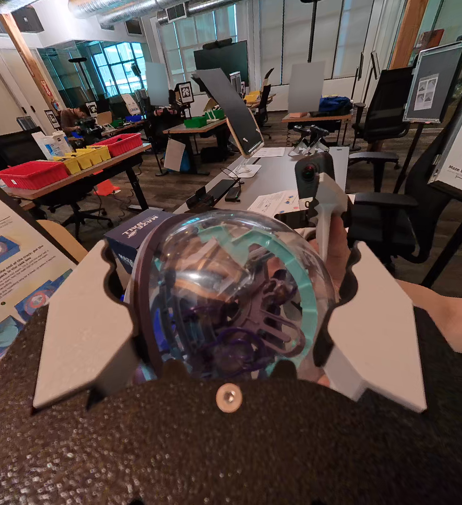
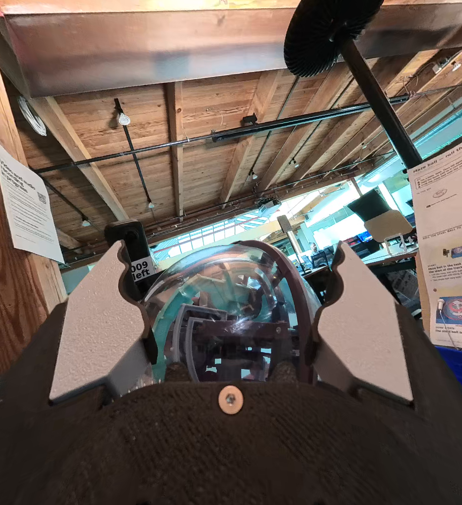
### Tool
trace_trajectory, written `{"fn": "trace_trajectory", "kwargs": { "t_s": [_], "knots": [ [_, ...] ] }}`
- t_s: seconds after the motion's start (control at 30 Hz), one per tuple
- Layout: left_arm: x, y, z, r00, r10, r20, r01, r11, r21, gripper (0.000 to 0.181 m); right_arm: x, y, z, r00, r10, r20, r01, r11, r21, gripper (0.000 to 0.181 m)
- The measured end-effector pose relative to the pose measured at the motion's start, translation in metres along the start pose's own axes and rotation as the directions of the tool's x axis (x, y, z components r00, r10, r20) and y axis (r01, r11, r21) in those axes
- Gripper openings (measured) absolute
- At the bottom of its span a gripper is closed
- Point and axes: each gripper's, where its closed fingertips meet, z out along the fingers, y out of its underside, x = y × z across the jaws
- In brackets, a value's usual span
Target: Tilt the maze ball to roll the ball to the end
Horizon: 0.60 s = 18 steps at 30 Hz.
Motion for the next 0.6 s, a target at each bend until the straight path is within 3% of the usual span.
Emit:
{"fn": "trace_trajectory", "kwargs": {
  "t_s": [0.17, 0.43, 0.6],
  "knots": [
    [0.001, 0.003, 0.001, 1.0, -0.005, -0.005, 0.005, 1.0, 0.024, 0.158, 0.001, 0.001, -0.003, 1.0, -0.019, -0.005, 0.019, 1.0, -0.007, 0.141],
    [-0.007, 0.033, 0.006, 0.995, -0.1, 0.008, 0.1, 0.995, -0.013, 0.158, 0.025, 0.022, -0.015, 0.996, 0.068, -0.063, -0.07, 0.997, -0.034, 0.14],
    [-0.003, 0.031, 0.001, 0.997, -0.079, 0.004, 0.079, 0.997, 0.016, 0.158, 0.018, 0.023, -0.014, 0.998, 0.041, -0.051, -0.043, 0.998, -0.038, 0.14]
  ]
}}
